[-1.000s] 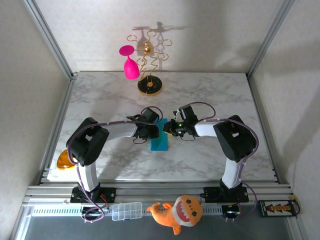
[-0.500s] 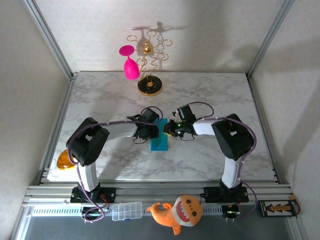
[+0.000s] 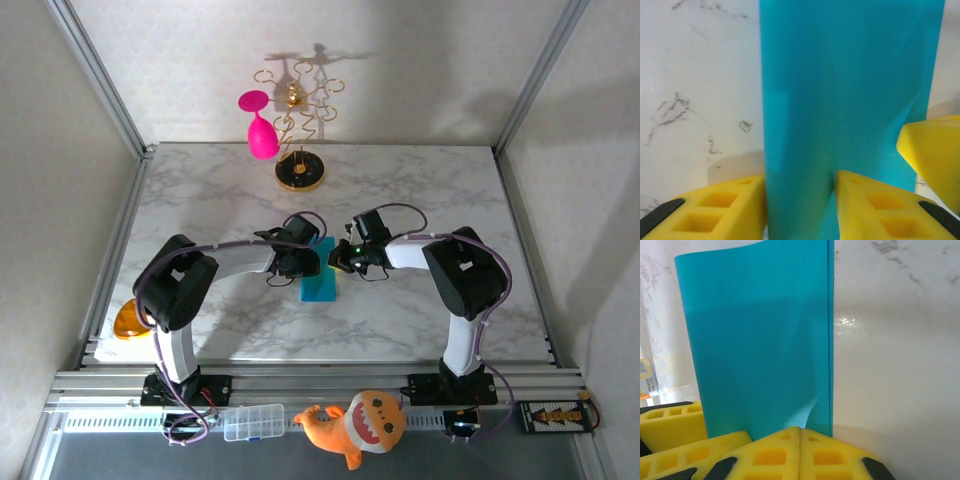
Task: Fold a paper plane with a square sheet of paper (pick it up from the middle)
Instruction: Hold the square sheet of paper at the center of the table.
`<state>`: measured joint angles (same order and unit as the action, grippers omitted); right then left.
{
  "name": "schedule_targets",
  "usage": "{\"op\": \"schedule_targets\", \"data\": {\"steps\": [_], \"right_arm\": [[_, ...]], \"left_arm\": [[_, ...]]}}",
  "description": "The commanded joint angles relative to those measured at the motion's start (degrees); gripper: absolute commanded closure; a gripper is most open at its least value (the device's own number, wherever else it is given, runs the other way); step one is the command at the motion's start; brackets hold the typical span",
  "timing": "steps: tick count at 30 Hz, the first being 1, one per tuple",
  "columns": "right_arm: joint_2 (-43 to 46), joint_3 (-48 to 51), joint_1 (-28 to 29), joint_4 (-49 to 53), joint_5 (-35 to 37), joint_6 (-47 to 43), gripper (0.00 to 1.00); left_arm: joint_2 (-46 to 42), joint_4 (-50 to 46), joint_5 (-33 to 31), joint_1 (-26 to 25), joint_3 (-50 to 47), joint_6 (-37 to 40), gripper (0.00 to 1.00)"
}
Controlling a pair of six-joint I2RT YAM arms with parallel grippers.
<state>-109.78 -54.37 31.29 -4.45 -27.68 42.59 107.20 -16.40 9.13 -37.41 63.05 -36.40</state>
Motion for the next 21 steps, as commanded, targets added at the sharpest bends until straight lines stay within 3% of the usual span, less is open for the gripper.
{"op": "schedule_targets", "data": {"steps": [1,5,9,16,21], "right_arm": [[-7.7,4.5,1.3,10.6,9.7,-1.9,0.93],[-8.1,5.1,1.3,10.8,10.9,-1.7,0.94],[-8.4,5.1,1.3,11.3,11.9,-1.7,0.96],[-8.7,5.2,1.5,12.0,14.0,-1.3,0.98],[-9.1,5.0,1.5,12.4,14.8,-1.2,0.98]], "left_arm": [[2.2,-6.2,-5.8,1.7,0.2,2.3,0.56],[-3.8,-7.3,-5.5,2.6,3.0,2.2,0.52],[-5.7,-5.0,0.1,2.6,4.5,1.4,0.53],[-4.2,1.3,12.1,2.4,4.6,-0.1,0.69],[-0.1,2.6,15.0,1.6,5.1,-1.0,0.78]]}}
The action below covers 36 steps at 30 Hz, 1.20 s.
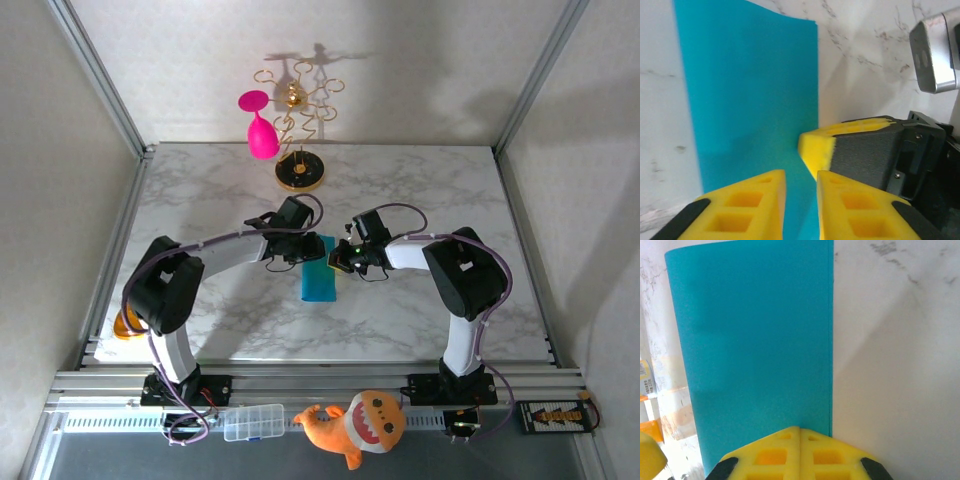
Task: Fold a paper plane with a square sheet of paper (pick it up from the middle)
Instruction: Hold the square sheet of paper at the center of the table, then first fold in half a square sheet of paper at the center of the table.
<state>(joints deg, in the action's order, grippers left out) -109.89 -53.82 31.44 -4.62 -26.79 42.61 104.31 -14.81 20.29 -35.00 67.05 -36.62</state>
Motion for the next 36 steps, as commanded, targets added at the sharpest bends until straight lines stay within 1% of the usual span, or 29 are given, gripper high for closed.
{"op": "schedule_targets", "data": {"steps": [1,3,9,15,18,25,30,36], "right_arm": [[-9.2,4.4,1.4,12.5,14.0,-1.2,0.99],[-9.2,4.5,1.4,12.5,14.0,-1.0,1.00],[-9.5,4.6,2.0,12.8,15.0,0.0,1.00],[-10.1,4.3,2.4,14.0,16.1,0.0,1.00],[-10.0,4.3,2.4,14.7,16.8,0.0,1.00],[-10.2,4.6,2.4,15.0,17.2,-0.2,1.00],[-10.4,4.6,2.4,15.9,18.3,-0.5,1.00],[-10.9,5.0,2.4,18.1,20.6,-2.1,1.00]], "left_arm": [[3.6,0.9,3.9,-0.9,1.4,-0.9,0.79],[5.0,0.2,3.5,-1.2,2.1,-0.8,0.80],[7.6,-2.7,-0.8,-1.6,4.1,1.0,0.82],[10.0,-3.3,-1.7,-1.1,3.7,2.2,0.83],[9.7,-3.0,-2.4,-0.2,2.4,2.4,0.84],[8.5,-1.3,-1.8,1.4,-0.6,2.8,0.84],[7.6,0.1,-1.3,3.4,-3.6,3.0,0.84],[5.1,2.9,3.0,8.1,-9.3,4.5,0.83]]}}
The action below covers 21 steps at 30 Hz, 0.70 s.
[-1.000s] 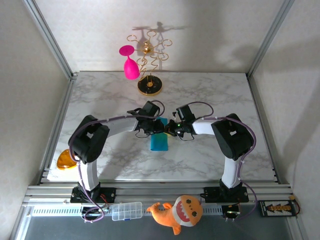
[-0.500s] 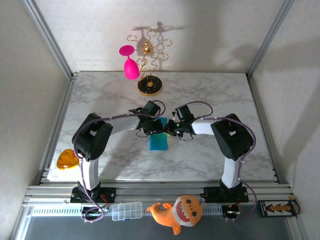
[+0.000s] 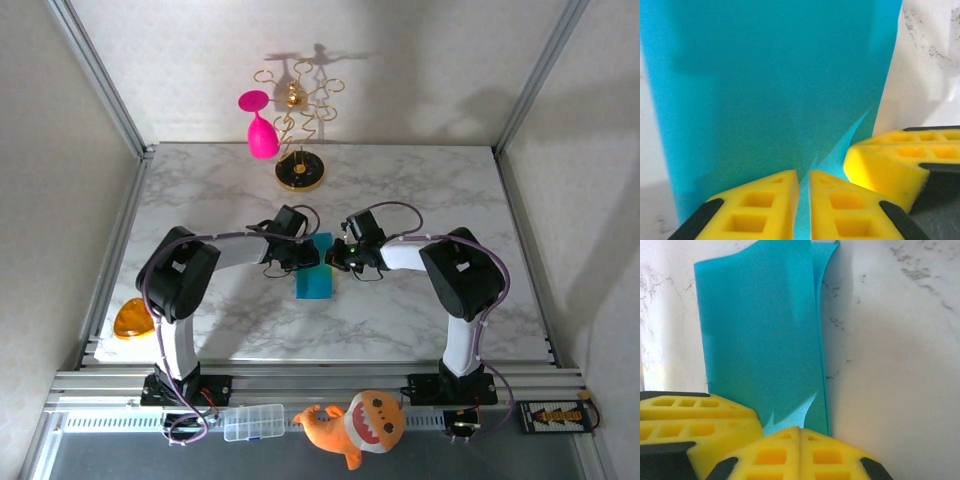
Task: Fold a paper plane with a square sheet of paper (pick it up from the middle)
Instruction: First fold in half a square sheet of paper at the center of the table.
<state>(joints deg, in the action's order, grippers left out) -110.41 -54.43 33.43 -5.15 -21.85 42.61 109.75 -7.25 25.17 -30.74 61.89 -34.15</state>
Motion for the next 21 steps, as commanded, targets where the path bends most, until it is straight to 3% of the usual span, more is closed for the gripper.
{"op": "schedule_targets", "data": {"steps": [1,9,16,21], "right_arm": [[-10.3,5.7,0.4,19.0,16.1,-2.5,1.00],[-9.5,5.0,0.3,20.4,16.9,-4.4,1.00],[-7.9,2.5,0.4,22.1,15.4,-6.2,1.00],[-7.7,0.7,0.3,22.4,14.2,-7.6,1.00]], "left_arm": [[-0.9,-4.2,-1.0,4.9,-5.2,2.3,0.83],[-5.5,-4.3,0.8,11.5,-9.4,3.9,0.83],[-11.9,-0.8,6.1,10.5,-8.3,0.5,0.82],[-10.1,4.0,8.2,6.2,-8.2,-3.4,0.81]]}}
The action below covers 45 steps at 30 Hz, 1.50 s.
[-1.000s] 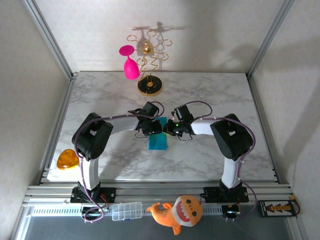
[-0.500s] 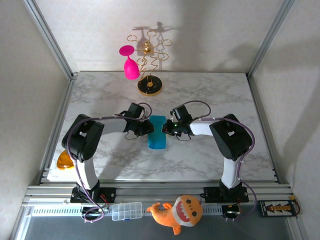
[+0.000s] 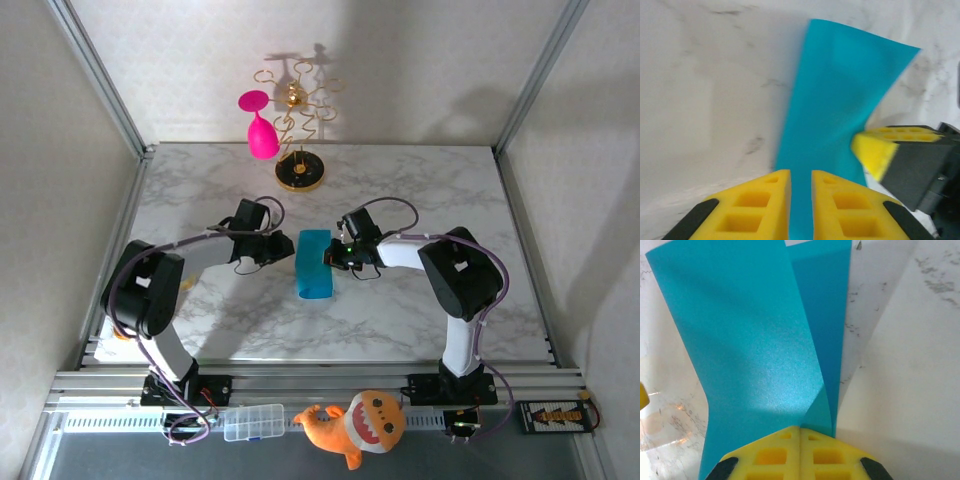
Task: Fold a paper plane with a square sheet of paper (pick it up from the middle)
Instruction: First fold in half a square sheet of paper at the center of the table.
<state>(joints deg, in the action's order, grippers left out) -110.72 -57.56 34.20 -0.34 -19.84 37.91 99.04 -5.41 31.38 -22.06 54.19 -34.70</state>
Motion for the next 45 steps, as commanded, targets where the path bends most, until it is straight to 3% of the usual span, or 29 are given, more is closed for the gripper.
{"op": "schedule_targets", "data": {"steps": [1,10,26,34,45], "right_arm": [[-7.5,3.2,-0.5,17.7,12.1,-3.7,1.00],[-7.3,-2.7,-2.0,17.4,9.8,-14.4,1.00],[-8.8,-2.2,-3.5,19.1,12.1,-11.1,1.00],[-8.5,-2.0,-3.5,18.4,10.5,-10.9,1.00],[-9.0,-1.1,-3.5,18.0,10.2,-10.2,1.00]], "left_arm": [[1.5,2.1,1.6,-3.4,-0.2,-3.1,0.81],[6.0,5.2,-0.7,-7.1,-1.2,-7.5,0.82],[3.2,-6.6,-8.1,-7.5,-3.1,-0.2,0.85],[-0.5,9.4,2.7,-8.3,-2.9,-9.5,0.82],[4.0,6.7,-0.8,-9.8,-5.5,-8.3,0.85]]}}
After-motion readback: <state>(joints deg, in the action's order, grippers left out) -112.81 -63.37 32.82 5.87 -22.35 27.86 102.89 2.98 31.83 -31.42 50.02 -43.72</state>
